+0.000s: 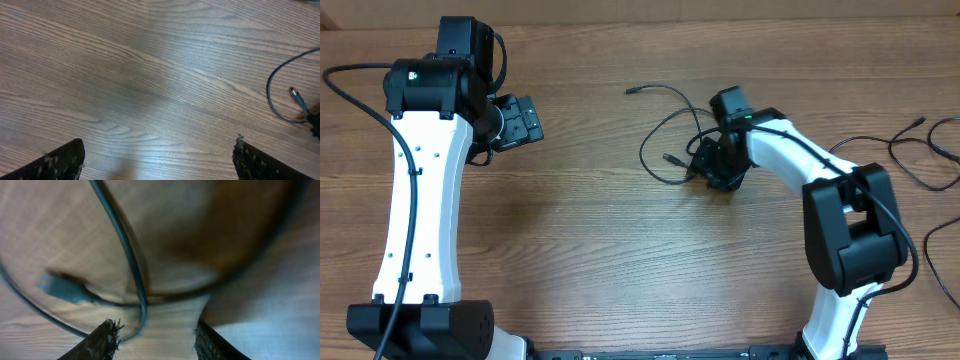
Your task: Untangle cables
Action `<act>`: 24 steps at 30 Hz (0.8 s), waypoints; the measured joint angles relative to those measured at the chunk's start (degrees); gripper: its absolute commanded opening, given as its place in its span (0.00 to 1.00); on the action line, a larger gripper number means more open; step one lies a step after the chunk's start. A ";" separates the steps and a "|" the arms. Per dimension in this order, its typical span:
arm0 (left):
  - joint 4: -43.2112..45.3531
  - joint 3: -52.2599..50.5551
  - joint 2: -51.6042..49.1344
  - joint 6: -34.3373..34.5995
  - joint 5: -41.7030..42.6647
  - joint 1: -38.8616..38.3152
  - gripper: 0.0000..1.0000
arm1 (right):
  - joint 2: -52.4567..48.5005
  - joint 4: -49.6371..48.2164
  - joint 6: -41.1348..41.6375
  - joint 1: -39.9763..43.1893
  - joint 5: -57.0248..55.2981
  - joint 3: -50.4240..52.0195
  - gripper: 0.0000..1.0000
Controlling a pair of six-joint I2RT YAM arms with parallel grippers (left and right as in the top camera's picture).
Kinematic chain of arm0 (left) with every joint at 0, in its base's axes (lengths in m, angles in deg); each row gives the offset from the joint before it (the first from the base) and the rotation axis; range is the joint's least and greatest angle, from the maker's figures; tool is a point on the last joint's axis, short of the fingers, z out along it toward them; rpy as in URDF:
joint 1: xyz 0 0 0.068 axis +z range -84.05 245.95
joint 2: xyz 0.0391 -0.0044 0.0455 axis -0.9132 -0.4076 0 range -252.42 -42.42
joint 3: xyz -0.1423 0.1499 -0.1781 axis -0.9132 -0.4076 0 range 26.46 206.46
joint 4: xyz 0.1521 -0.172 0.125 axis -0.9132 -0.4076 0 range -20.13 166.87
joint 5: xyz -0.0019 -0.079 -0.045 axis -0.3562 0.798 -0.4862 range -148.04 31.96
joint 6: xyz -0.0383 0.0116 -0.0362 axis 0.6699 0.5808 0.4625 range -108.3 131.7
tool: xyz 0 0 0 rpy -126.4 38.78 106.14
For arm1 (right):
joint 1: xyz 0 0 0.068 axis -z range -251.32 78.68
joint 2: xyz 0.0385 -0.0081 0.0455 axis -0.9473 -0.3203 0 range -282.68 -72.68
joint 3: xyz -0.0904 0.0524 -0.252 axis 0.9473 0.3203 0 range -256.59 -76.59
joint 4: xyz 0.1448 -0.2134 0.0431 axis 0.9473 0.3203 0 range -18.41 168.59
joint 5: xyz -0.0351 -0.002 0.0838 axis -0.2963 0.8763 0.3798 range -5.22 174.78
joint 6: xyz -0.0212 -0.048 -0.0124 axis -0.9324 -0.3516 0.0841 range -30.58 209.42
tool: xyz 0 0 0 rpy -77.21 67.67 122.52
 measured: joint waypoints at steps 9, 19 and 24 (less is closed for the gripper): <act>0.00 0.00 0.02 0.00 0.02 0.00 0.94 | 0.07 -18.49 -3.78 0.96 15.45 7.15 0.48; 0.00 0.00 0.00 0.00 0.02 0.00 0.94 | 0.02 -27.63 -4.42 -1.01 18.99 10.56 0.38; -0.02 0.00 0.00 0.00 0.02 0.00 0.94 | 0.02 -29.81 -1.97 -1.05 16.87 10.91 0.34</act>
